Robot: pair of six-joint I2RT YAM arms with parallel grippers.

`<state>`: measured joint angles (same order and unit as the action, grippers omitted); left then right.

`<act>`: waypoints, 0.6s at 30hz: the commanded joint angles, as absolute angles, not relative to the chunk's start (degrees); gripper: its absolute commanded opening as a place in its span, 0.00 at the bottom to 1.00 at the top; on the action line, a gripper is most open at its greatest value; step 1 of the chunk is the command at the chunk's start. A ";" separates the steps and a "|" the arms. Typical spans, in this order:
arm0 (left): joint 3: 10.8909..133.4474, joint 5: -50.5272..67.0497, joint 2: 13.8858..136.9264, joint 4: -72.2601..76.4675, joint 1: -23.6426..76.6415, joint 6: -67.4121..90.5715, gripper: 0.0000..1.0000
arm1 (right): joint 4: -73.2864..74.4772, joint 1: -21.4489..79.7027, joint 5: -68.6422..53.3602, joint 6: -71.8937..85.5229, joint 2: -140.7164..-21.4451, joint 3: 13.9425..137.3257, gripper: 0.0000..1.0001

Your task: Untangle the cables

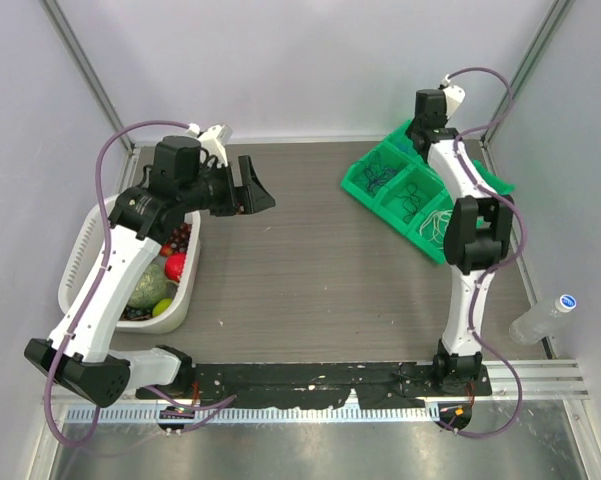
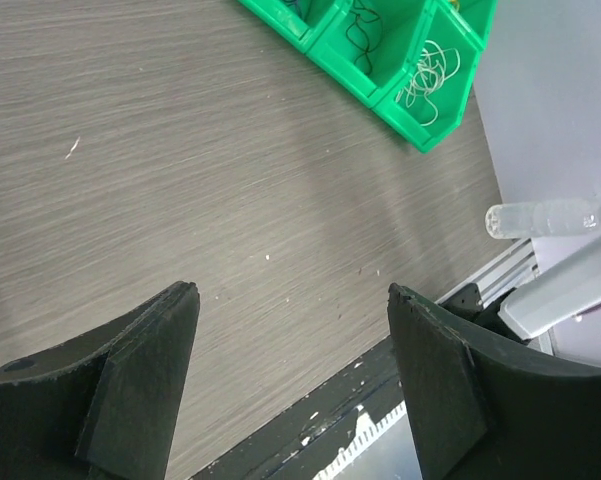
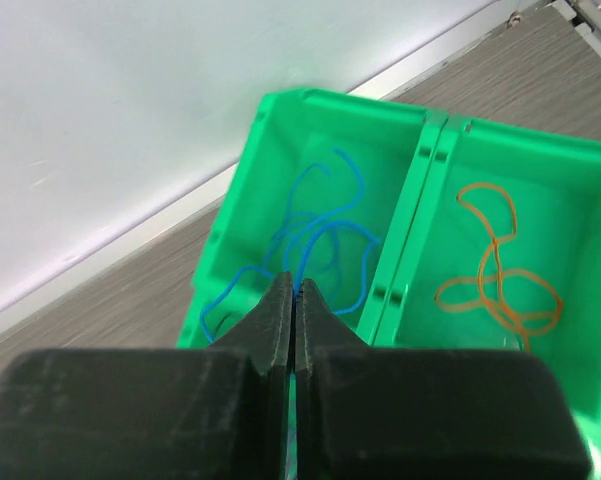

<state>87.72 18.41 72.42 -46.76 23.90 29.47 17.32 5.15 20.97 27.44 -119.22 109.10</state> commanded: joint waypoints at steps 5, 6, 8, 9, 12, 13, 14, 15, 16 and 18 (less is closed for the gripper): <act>92.90 13.89 70.23 -52.46 23.91 25.14 0.80 | 10.72 3.96 26.80 20.92 -134.02 127.08 0.01; 93.16 13.36 70.40 -52.99 23.91 25.05 0.80 | 11.59 3.78 27.50 20.92 -135.77 129.09 0.01; 93.51 13.45 70.49 -53.87 23.91 25.14 0.80 | 13.61 3.78 26.99 20.83 -137.81 131.82 0.09; 93.60 13.71 70.58 -54.05 23.91 25.22 0.80 | 15.45 3.78 26.63 20.83 -138.86 132.53 0.18; 93.87 14.59 70.84 -53.96 23.91 26.01 0.80 | 18.27 3.78 24.87 21.09 -139.13 133.68 0.44; 93.95 15.11 70.84 -53.70 23.91 26.19 0.80 | 19.33 3.78 24.61 21.27 -138.09 132.55 0.56; 94.04 15.55 71.10 -53.44 23.99 26.54 0.80 | 19.68 3.78 24.35 21.70 -137.47 132.02 0.59; 93.96 16.17 71.19 -53.18 23.91 26.80 0.79 | 21.08 3.87 24.17 21.88 -135.98 131.14 0.62; 93.87 16.87 71.19 -52.83 23.91 27.24 0.79 | 21.70 3.95 24.00 21.88 -134.92 130.44 0.63; 93.26 18.19 71.37 -51.77 23.91 28.30 0.79 | 23.72 4.22 24.25 21.62 -131.76 128.50 0.64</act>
